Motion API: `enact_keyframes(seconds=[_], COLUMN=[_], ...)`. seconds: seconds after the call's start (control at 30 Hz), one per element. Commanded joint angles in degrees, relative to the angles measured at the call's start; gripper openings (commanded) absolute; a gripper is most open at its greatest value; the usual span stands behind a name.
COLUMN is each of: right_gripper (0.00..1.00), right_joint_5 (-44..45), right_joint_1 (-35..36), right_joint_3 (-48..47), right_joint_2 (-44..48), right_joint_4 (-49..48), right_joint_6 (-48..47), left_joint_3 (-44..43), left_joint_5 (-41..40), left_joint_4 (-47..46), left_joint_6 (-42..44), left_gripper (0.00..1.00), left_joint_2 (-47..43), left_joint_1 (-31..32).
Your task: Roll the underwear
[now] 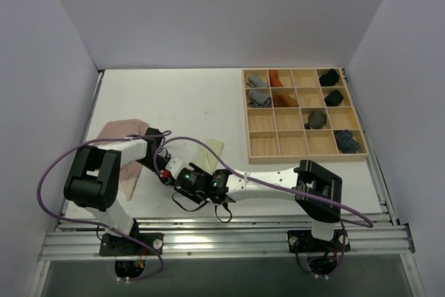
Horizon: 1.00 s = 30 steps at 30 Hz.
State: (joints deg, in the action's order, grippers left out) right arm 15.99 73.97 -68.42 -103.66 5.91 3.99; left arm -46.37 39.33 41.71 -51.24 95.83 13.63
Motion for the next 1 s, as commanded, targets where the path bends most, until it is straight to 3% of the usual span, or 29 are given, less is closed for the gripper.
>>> enact_keyframes(seconds=[0.0,0.4,0.77,0.9,0.97], right_gripper=[0.45,0.44,0.36,0.27,0.13], right_joint_5=[1.1,0.8,10.4,10.8,10.1], right_joint_1=[1.3,2.6,2.1,2.1,1.9], right_joint_3=[-2.0,-1.3,-1.7,0.0,0.7], right_joint_2=[-0.2,-4.5,-9.7,-8.8,-8.5], right_joint_4=[-1.4,-4.7,-9.6,-10.4,-10.3], right_joint_6=[-3.2,-5.6,-7.3,-8.0,-8.6], left_joint_3=[-1.8,-1.2,-0.7,-0.7,-0.8], left_joint_5=[1.8,2.4,2.6,2.7,3.1], left_joint_4=[1.5,0.6,0.9,0.8,0.6], left_joint_6=[1.1,1.0,0.6,0.4,0.1], left_gripper=[0.02,0.02,0.02,0.02,0.02], left_joint_2=[0.5,1.6,1.7,1.6,1.5], left_joint_1=[-0.7,-1.9,-2.3,-2.8,-2.9])
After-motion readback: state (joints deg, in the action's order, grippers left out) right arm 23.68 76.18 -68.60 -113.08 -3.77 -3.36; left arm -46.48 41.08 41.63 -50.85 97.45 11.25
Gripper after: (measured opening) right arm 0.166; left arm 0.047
